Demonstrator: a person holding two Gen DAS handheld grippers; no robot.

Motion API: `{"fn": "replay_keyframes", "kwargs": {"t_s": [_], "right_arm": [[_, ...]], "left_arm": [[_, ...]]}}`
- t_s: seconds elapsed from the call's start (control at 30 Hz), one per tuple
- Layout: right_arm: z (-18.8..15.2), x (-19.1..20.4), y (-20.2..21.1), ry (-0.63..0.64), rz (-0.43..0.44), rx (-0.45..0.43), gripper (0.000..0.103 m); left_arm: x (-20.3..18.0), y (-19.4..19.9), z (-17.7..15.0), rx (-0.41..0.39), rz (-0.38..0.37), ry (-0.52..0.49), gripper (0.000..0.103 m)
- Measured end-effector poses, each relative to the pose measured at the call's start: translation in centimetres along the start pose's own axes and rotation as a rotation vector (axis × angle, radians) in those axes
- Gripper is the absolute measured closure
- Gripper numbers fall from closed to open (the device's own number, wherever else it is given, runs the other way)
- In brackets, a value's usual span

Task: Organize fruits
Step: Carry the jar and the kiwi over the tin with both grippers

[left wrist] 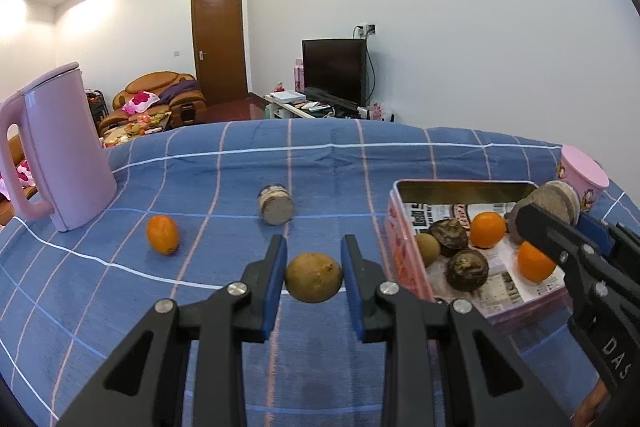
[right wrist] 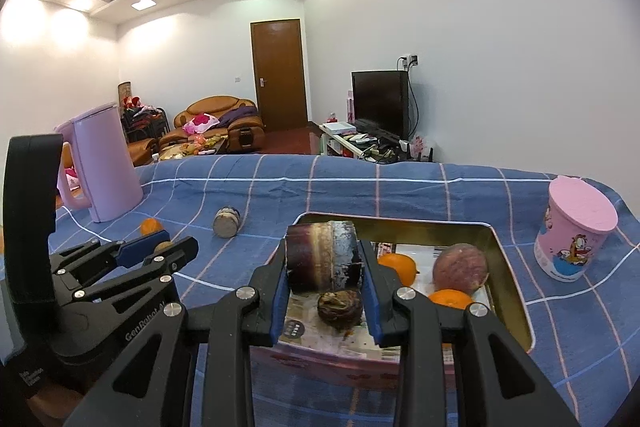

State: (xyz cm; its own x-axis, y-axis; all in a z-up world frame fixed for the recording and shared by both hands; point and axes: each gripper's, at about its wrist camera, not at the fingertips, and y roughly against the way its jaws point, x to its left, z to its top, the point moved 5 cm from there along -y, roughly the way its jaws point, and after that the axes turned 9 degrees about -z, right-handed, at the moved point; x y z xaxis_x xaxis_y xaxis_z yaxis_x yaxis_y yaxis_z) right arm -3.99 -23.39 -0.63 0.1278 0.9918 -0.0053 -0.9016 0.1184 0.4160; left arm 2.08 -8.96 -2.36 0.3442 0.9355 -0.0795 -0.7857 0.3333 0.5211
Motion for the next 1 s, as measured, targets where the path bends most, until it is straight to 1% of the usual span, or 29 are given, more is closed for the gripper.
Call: {"fn": "replay_keyframes", "kwargs": {"t_s": [0.27, 0.5, 1.0], "right_arm": [[-0.5, -0.5, 0.9, 0.041, -0.006, -0.010, 0.070], [-0.8, -2.1, 1.4, 0.033, -0.030, -0.011, 0.070], [-1.4, -5.9, 2.7, 0.037, -0.099, -0.019, 0.069]], "left_arm": [[-1.8, 0.5, -0.2, -0.006, -0.018, -0.007, 0.073], [-3.7, 0.8, -0.6, 0.000, -0.047, -0.016, 0.073], [-10.3, 1.4, -1.3, 0.008, -0.142, -0.092, 0.073]]}}
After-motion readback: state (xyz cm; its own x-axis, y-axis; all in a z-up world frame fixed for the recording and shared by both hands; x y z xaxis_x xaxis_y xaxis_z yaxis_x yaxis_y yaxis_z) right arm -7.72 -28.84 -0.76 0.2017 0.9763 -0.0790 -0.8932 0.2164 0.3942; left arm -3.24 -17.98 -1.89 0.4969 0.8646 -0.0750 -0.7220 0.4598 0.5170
